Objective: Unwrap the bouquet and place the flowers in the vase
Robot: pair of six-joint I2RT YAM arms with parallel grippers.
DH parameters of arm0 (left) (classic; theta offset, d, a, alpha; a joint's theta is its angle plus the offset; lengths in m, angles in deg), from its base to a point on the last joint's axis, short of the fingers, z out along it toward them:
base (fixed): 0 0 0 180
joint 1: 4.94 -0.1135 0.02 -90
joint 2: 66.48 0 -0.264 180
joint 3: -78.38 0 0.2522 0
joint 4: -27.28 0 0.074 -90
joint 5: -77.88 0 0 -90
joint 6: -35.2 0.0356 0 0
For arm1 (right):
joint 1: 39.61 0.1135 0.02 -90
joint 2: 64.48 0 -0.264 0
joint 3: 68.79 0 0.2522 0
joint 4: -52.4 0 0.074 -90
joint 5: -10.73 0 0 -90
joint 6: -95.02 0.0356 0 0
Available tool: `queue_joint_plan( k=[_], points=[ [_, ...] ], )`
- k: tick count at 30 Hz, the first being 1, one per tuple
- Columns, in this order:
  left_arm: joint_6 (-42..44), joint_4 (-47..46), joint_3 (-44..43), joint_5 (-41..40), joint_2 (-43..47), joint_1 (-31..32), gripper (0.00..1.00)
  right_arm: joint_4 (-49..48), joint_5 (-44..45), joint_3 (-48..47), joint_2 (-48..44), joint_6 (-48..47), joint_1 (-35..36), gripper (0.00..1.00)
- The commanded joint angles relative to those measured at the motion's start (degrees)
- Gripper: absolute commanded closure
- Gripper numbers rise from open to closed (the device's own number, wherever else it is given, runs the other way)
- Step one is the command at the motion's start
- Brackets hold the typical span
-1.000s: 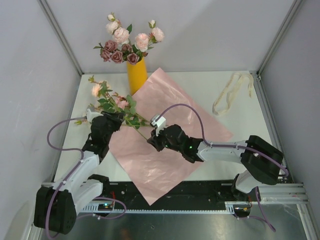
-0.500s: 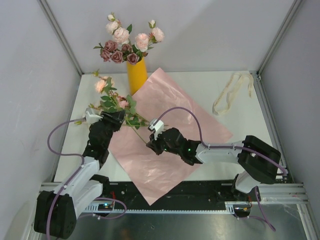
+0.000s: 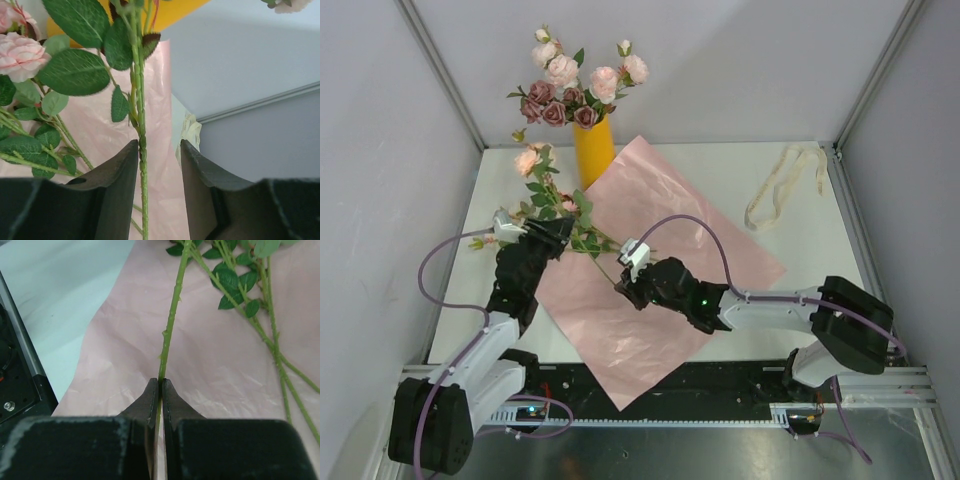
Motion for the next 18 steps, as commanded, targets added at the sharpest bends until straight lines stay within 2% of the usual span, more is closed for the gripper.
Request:
queue_joint_plan(
  k=[1,7,13,18],
  points=[
    [0.6,-3.7,1.1,4.1,-1.1,-0.1,0.56,-2.4,1.4,-0.3,-5.4,-4.4,0.9,1.00],
    [0.5,-3.8,0.9,4.1,-2.3,-0.2,0.55,-0.7,0.2,-0.3,-7.1,-5.9,1.2,1.00],
    [1.5,-3.9,0.5,3.6,0.3,-0.3,0.65,-0.4,2.2,1.1,-6.3,-4.1,1.4,1.00],
    [3.1,-0.9,-0.8,3.4,3.0,-0.6,0.59,-3.5,3.2,3.8,-4.5,-0.3,0.1,1.00]
  ],
)
